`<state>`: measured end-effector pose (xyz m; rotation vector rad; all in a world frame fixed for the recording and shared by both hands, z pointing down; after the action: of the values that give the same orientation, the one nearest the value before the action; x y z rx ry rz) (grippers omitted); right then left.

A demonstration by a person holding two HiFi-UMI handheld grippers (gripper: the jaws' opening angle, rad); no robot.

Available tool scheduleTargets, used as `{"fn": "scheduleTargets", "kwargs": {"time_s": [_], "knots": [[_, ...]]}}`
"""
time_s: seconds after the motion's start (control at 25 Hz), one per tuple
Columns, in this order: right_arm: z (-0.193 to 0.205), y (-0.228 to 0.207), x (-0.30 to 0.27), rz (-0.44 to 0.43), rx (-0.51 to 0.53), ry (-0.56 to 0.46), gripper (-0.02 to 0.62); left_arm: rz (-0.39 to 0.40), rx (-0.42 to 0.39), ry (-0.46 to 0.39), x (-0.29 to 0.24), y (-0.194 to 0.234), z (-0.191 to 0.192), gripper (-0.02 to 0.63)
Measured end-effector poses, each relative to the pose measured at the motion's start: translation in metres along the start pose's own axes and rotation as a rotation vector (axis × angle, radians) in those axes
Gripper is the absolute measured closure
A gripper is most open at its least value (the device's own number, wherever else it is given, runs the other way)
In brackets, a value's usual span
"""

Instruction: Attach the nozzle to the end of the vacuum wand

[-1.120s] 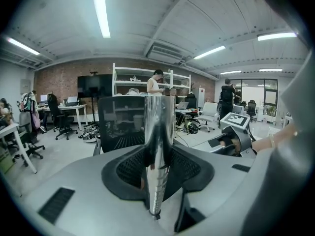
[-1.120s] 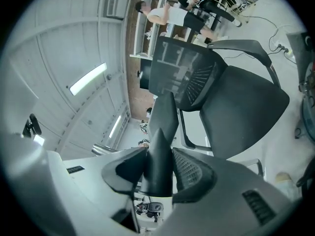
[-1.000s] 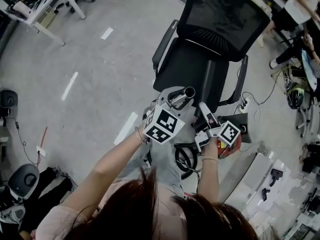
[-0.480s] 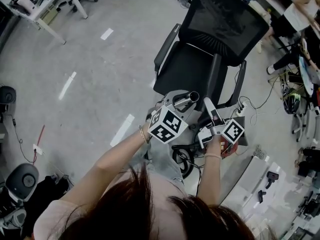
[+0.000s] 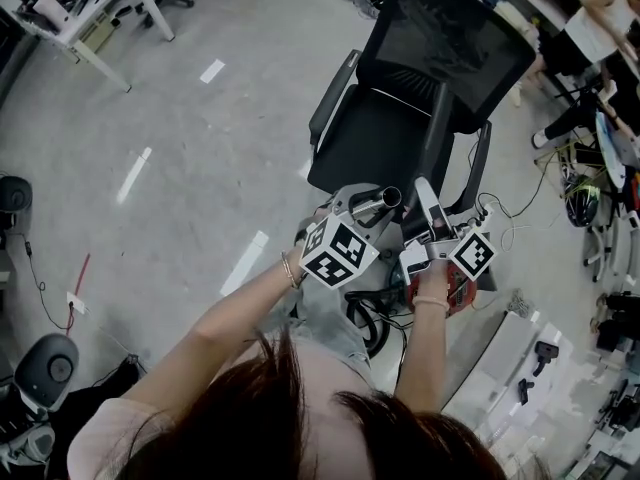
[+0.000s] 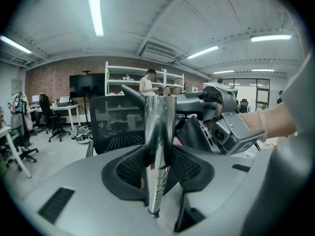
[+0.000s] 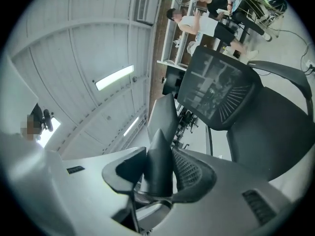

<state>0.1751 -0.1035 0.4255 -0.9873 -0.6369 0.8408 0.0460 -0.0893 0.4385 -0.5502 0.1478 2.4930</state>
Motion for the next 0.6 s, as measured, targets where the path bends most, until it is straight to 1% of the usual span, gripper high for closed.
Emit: {"fn": "scheduleTargets", "kwargs": {"time_s": [0.32, 0.6], "knots": [[-0.006, 0.018, -0.016, -0.059, 0.044, -0.009, 0.414, 0.002, 0.0, 0.003, 0.002, 0.001, 0.001, 0.451], [-0.011, 0.027, -0.021, -0.084, 0.052, -0.012, 0.414, 0.005, -0.002, 0.005, 0.002, -0.004, -0.001, 0.451]]}}
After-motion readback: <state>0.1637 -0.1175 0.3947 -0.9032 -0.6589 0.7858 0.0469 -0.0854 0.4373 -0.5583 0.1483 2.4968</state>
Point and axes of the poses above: the fingertips, and each gripper's own axes: x backward along the fingers, y to its left, z out of its underside, the point moved 6 cm from there along x, backward along the fingers, and after that the axes turned 3 degrees about -z, right-handed, at the moved point
